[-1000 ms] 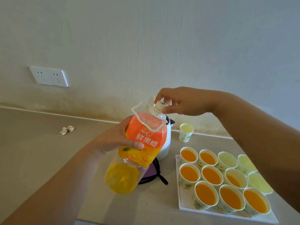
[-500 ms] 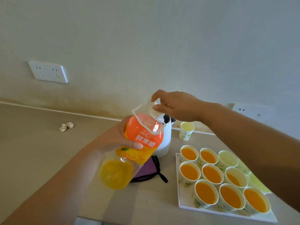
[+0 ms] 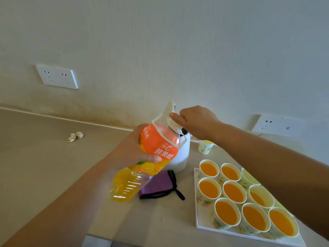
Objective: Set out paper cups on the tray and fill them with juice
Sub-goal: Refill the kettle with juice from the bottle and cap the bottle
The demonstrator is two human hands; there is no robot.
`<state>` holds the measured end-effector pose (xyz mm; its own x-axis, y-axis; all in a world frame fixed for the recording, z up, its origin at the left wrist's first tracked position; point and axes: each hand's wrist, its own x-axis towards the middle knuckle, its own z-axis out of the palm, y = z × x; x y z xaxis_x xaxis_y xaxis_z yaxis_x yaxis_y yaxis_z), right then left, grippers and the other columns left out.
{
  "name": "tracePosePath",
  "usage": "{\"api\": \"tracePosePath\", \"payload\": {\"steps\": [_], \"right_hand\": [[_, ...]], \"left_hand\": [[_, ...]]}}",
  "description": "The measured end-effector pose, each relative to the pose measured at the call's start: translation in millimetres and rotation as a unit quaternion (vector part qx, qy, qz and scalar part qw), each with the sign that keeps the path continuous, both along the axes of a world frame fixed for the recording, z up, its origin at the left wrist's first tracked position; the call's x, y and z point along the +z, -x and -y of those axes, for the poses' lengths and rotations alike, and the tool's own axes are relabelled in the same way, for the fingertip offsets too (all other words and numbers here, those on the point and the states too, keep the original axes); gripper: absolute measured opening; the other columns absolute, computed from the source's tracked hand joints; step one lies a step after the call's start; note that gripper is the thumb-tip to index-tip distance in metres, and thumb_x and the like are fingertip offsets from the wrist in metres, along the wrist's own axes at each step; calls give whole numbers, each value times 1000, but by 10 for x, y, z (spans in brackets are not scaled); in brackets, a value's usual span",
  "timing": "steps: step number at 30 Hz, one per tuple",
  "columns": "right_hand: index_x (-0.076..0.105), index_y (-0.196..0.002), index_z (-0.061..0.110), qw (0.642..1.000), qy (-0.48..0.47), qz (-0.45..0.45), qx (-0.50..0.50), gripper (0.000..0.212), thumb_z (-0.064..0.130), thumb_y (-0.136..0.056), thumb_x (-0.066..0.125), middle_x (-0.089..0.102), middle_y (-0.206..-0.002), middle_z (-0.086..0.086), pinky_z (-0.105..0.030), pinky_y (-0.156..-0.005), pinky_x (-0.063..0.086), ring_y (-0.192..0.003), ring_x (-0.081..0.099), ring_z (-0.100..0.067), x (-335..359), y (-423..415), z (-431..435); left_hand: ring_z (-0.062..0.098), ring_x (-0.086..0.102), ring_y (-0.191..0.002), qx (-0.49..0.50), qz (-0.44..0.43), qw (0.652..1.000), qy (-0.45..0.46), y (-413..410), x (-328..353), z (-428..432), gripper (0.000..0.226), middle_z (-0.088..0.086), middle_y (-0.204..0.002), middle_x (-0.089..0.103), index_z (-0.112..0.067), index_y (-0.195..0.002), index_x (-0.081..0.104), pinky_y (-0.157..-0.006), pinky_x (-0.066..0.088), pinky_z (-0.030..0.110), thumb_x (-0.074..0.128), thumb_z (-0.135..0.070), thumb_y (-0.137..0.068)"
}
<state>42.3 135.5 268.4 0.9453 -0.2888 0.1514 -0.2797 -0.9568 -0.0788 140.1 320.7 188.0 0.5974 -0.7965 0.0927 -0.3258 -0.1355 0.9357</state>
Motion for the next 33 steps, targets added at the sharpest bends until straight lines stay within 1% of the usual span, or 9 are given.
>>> {"api": "tracePosePath", "payload": {"steps": [4, 6, 11, 14, 18, 21, 24, 27, 33], "right_hand": [[48, -117, 16, 989, -42, 24, 138, 40, 48, -97, 35, 52, -85, 4, -28, -68, 36, -77, 48, -15, 153, 102, 12], [46, -127, 13, 968, -2, 71, 241, 41, 41, -98, 37, 57, -97, 0, -24, -71, 36, -83, 45, -10, 211, 172, 22], [52, -117, 3, 944, 54, 89, 314, 52, 43, -94, 29, 64, -98, -12, -27, -66, 40, -78, 56, -22, 271, 207, 8], [50, -114, 3, 948, 24, 100, 300, 51, 46, -95, 30, 61, -90, -10, -22, -61, 33, -73, 48, -17, 239, 204, 11], [47, -109, 6, 972, -107, 90, 191, 33, 36, -99, 39, 49, -74, 7, -13, -59, 33, -67, 44, -13, 119, 172, 0], [48, -111, 10, 975, -155, 61, 150, 27, 33, -99, 41, 54, -79, 4, -21, -65, 41, -73, 51, -14, 29, 167, -19], [50, -109, 12, 982, -49, 64, 173, 40, 47, -98, 36, 53, -75, 4, -28, -59, 38, -67, 50, -16, 8, 148, -42], [44, -77, 19, 964, 77, 87, 241, 52, 64, -83, 18, 32, -55, 12, -23, -48, 23, -52, 34, -11, 76, 49, -53], [27, -57, 27, 970, 12, 26, 242, 48, 71, -68, 11, 32, -50, 5, -24, -49, 24, -46, 32, -10, 19, -222, -193]], "left_hand": [[19, 65, -107, -80, -82, 993, -11, -133, 139, -87, 108, 1, -117, 68, -30, -130, 48, -84, 56, 36, 94, -33, -32], [23, 66, -106, -159, -136, 978, -18, -183, 196, -129, 102, 5, -115, 69, -29, -126, 55, -84, 55, 39, 96, -34, -33], [11, 70, -94, -273, -170, 946, -24, -117, 214, -136, 60, -5, -98, 75, -41, -96, 74, -75, 55, 25, 94, -37, -40], [16, 69, -99, -249, -174, 953, -9, -87, 163, -120, 73, -1, -105, 73, -32, -112, 67, -78, 55, 29, 94, -36, -45], [25, 66, -107, -127, -126, 984, 5, -10, 99, -110, 100, 6, -117, 68, -24, -131, 49, -84, 55, 40, 94, -30, -42], [19, 67, -105, -55, -75, 995, 27, 72, -10, -106, 97, 1, -117, 68, -27, -131, 49, -81, 57, 37, 91, -27, -43], [13, 66, -105, -46, -57, 997, 17, 81, -45, -166, 97, -5, -117, 67, -34, -131, 47, -78, 57, 31, 92, -24, -45], [13, 65, -107, -82, -79, 994, -6, 41, 4, -275, 95, -7, -119, 66, -35, -133, 43, -79, 57, 30, 89, -18, -51], [16, 64, -109, -35, -55, 998, -3, -28, -90, -454, 99, -6, -120, 65, -39, -131, 45, -85, 56, 40, 91, -33, -43]]}}
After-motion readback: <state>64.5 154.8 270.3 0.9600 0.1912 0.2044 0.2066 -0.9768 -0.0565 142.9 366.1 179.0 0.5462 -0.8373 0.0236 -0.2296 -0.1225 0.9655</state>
